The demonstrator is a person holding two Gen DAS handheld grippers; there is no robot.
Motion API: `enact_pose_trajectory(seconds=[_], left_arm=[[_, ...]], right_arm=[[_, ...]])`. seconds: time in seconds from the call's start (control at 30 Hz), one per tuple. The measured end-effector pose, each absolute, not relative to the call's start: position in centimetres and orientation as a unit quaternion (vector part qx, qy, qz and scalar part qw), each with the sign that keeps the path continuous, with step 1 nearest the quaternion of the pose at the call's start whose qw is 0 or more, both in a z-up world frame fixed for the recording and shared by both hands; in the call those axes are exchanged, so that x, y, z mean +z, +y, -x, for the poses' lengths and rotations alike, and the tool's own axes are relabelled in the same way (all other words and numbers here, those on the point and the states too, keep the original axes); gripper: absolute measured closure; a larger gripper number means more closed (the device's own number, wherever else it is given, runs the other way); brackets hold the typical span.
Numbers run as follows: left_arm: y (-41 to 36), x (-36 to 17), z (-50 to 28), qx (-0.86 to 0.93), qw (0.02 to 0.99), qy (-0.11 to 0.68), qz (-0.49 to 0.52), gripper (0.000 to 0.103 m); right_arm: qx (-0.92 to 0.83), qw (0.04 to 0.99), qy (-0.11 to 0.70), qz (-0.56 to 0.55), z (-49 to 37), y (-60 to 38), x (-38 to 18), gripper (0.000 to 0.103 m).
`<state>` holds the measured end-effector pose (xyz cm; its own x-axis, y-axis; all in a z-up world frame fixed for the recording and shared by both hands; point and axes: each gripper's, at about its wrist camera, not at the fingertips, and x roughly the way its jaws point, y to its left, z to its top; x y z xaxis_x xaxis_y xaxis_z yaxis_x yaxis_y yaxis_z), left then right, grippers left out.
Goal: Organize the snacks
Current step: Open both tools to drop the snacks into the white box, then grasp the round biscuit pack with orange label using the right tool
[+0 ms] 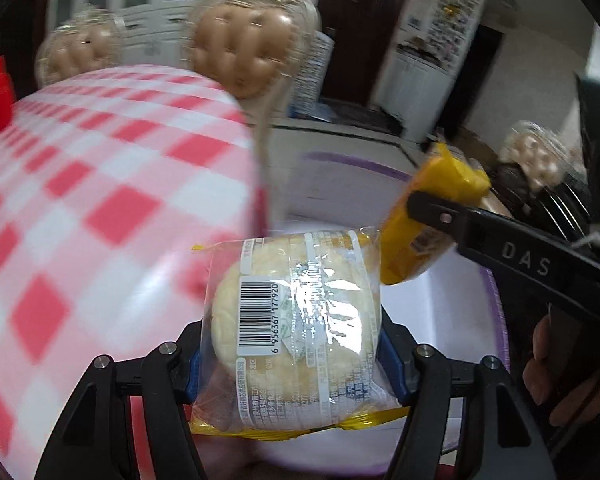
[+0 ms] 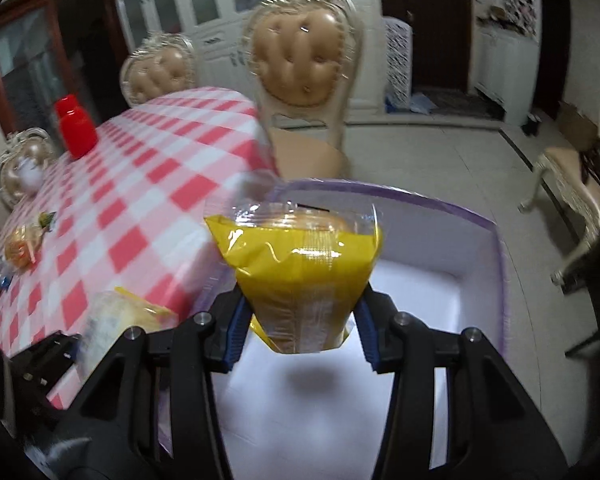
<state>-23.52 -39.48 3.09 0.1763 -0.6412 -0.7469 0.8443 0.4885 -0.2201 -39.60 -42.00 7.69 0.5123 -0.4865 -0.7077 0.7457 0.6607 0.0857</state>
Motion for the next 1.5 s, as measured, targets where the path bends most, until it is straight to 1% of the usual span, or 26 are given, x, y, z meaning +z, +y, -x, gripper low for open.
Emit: enact_pose_trajectory(seconds=[0.03,0.07,0.17,0.27,0.33,0.37,0.43,0.53,0.6,0.73,0.77,0.83,0.9,0.97,1.03,1.1,1.13,1.2,1.27,1.33,1.4,1.43,1.5], left_arm=[[-40.4,2.8,24.2,-0.506,0.747,0.412,-0.132,0.034],[-41.1,2.6,24.7,-0.515,0.739,0.410,-0.141,0.034],[-41.5,2.5,26.3,-0.526,0.738,0.386,-0.170,0.033],[-39.5,3.7,26.2,-0.526,0.758,0.352,-0.160,0.032],[-36.9,5.0,24.5,-0.512,0.777,0.340,-0.138,0.031],[-35.4,5.7,23.6,-0.500,0.788,0.334,-0.127,0.030],[-32.4,6.6,21.0,-0.472,0.812,0.326,-0.110,0.019],[-26.3,7.5,16.9,-0.404,0.850,0.326,-0.091,0.018],[-21.9,7.8,13.9,-0.359,0.870,0.332,-0.071,0.018],[-14.0,8.2,8.1,-0.253,0.915,0.308,-0.056,0.018],[-11.2,8.1,6.5,-0.206,0.930,0.299,-0.054,0.018],[-7.0,8.1,4.2,-0.146,0.946,0.286,-0.043,0.018],[-1.2,8.2,2.2,-0.076,0.960,0.269,-0.010,0.018],[3.2,7.7,1.3,-0.039,0.964,0.262,0.031,0.018],[7.1,6.9,0.3,0.005,0.960,0.270,0.069,0.018],[11.2,6.2,-0.5,0.059,0.946,0.286,0.139,0.018],[12.5,6.0,-0.4,0.067,0.942,0.286,0.163,0.018],[15.6,5.7,0.2,0.114,0.926,0.278,0.227,0.018],[17.5,5.5,0.6,0.161,0.916,0.265,0.256,0.018],[19.1,5.0,1.0,0.183,0.904,0.266,0.281,0.018],[21.1,3.9,1.3,0.194,0.883,0.274,0.328,0.018],[21.5,3.6,1.4,0.197,0.878,0.276,0.338,0.018],[22.4,3.0,2.2,0.209,0.864,0.279,0.364,0.018]], right_arm=[[-0.370,0.836,0.356,-0.196,39.7,-42.6,7.5,0.050],[-0.374,0.829,0.366,-0.198,39.9,-43.1,7.4,0.046],[-0.396,0.823,0.346,-0.211,41.2,-43.7,7.9,0.034],[-0.415,0.830,0.313,-0.203,41.4,-43.0,9.1,0.033],[-0.397,0.845,0.290,-0.210,41.1,-42.1,9.8,0.033],[-0.388,0.852,0.281,-0.212,40.7,-41.4,10.1,0.033],[-0.365,0.865,0.269,-0.216,39.6,-40.0,10.4,0.033],[-0.305,0.895,0.240,-0.219,37.1,-36.5,10.4,0.032],[-0.266,0.912,0.220,-0.222,34.7,-33.7,10.1,0.027],[-0.149,0.925,0.271,-0.222,28.3,-28.4,8.8,0.025],[-0.131,0.927,0.285,-0.207,26.5,-26.8,8.5,0.024],[-0.102,0.935,0.311,-0.139,21.9,-23.1,8.1,0.024],[-0.098,0.939,0.318,-0.092,17.9,-20.7,7.6,0.023],[-0.079,0.937,0.332,-0.080,14.7,-19.2,6.9,0.022],[-0.037,0.935,0.350,-0.050,9.7,-16.8,6.2,0.020],[-0.005,0.935,0.355,0.022,6.1,-14.0,5.7,0.019],[0.013,0.935,0.346,0.074,4.1,-12.4,5.7,0.019],[0.048,0.935,0.328,0.126,1.5,-10.5,5.9,0.019],[0.087,0.929,0.340,0.118,-1.9,-10.1,6.2,0.017],[0.113,0.924,0.359,0.074,-4.5,-10.5,6.2,0.017],[0.131,0.918,0.371,0.050,-6.3,-10.4,5.7,0.016],[0.132,0.915,0.377,0.056,-6.9,-9.8,5.3,0.016],[0.125,0.901,0.398,0.119,-7.5,-8.4,3.7,0.016]])
